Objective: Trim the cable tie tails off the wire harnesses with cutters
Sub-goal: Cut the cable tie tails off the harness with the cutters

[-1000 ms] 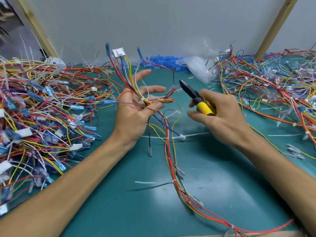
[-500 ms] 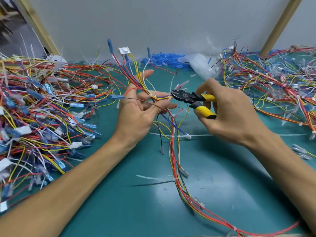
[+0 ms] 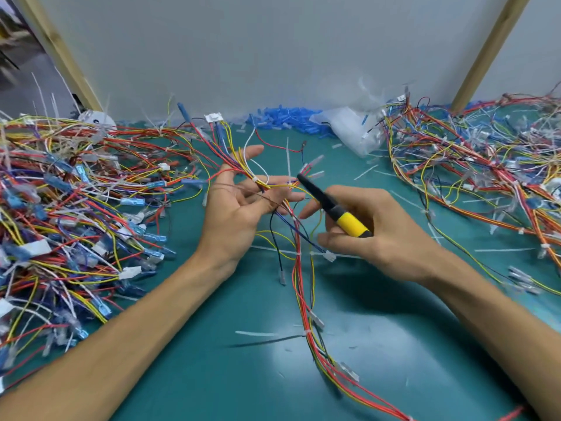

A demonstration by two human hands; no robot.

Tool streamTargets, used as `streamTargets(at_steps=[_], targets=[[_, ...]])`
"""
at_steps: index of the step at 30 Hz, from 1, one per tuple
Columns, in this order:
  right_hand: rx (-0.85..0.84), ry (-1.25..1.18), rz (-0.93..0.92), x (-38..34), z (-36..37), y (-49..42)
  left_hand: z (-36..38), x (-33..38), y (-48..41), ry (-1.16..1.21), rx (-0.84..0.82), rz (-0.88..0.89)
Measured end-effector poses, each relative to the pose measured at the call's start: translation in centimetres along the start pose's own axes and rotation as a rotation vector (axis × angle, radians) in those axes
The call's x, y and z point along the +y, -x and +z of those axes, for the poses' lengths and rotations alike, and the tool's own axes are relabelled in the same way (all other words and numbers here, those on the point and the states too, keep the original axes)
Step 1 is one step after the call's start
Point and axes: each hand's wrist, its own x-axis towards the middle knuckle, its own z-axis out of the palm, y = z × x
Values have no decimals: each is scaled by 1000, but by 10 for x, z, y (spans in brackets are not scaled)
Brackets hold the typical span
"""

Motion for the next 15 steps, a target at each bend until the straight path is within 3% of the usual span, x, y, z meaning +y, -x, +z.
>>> streamTargets(at_steps=[3, 10, 15], targets=[[-47, 66, -54, 3, 4, 1, -1, -1, -1, 63, 1, -38], [-145, 576, -197, -5, 3, 3, 3, 2, 0, 70, -23, -92], [-125, 672, -250, -8, 5, 6, 1, 3, 0, 57, 16, -119]])
